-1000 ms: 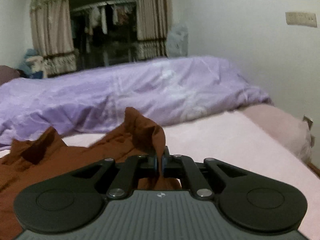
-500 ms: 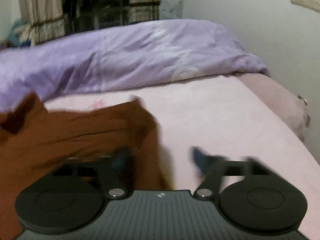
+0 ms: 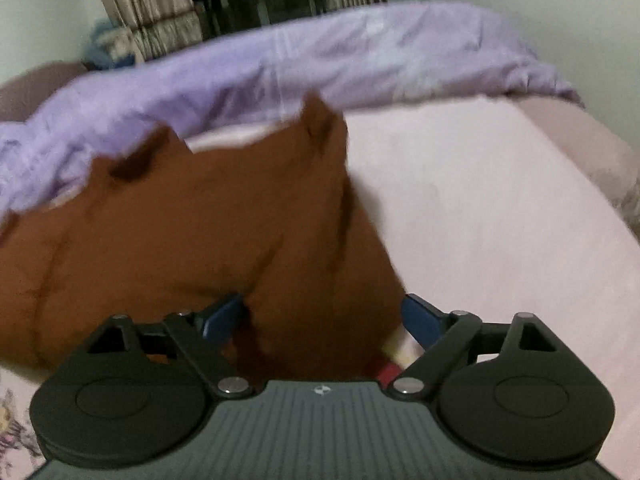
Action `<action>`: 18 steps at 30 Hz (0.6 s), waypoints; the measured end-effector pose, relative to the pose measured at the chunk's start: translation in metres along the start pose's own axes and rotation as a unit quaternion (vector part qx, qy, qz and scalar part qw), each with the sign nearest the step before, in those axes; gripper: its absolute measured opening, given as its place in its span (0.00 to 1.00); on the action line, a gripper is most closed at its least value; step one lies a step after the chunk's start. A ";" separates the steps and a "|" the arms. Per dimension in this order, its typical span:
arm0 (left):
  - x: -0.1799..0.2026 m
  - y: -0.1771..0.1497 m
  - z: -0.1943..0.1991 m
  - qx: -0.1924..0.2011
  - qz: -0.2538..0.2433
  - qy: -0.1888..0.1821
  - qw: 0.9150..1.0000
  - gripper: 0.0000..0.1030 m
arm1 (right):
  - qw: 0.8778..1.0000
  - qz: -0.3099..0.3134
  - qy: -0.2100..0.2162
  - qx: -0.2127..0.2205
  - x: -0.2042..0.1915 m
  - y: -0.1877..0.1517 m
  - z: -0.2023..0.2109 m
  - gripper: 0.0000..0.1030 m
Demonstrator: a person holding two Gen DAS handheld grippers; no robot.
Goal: Fold large clothes
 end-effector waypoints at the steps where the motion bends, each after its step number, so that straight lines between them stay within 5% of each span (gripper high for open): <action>1: 0.000 0.002 -0.005 -0.002 0.006 -0.010 1.000 1.00 | 1.000 -0.015 0.011 0.006 0.003 0.001 -0.003 1.00; 2: 0.002 0.002 -0.008 0.002 0.005 -0.023 1.000 0.95 | 0.999 -0.030 0.028 0.013 0.006 0.003 -0.007 1.00; 3: 0.007 0.000 -0.008 0.006 -0.002 -0.037 0.999 0.77 | 0.997 -0.050 0.049 0.014 0.009 0.005 -0.012 1.00; 5: 0.017 0.005 -0.003 0.014 -0.007 -0.053 0.998 0.59 | 0.997 -0.054 0.058 0.024 0.009 0.009 -0.014 0.82; 7: 0.023 0.007 0.004 0.031 -0.009 -0.037 0.999 0.36 | 0.996 -0.047 0.071 0.034 0.002 0.012 -0.005 0.27; 9: 0.025 0.008 0.023 0.044 -0.007 -0.014 0.999 0.30 | 0.996 -0.044 0.052 0.052 -0.006 0.012 0.014 0.14; 14: 0.027 -0.008 0.105 0.085 -0.025 0.000 0.996 0.26 | 0.989 -0.018 0.090 0.114 -0.020 -0.004 0.110 0.09; 18: 0.014 -0.051 0.173 0.096 -0.015 -0.006 0.995 0.26 | 0.981 -0.042 0.133 0.132 -0.015 -0.035 0.175 0.08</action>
Point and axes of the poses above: each gripper's, at about its wrist camera, not at the fingertips, and z roughly against the way its jaws point, x to its right, y to its top, the point moved 9 cm from there along -z, roughly the way its jaws point, and after that the axes turned 15 degrees about -x, right-handed, at the moved point
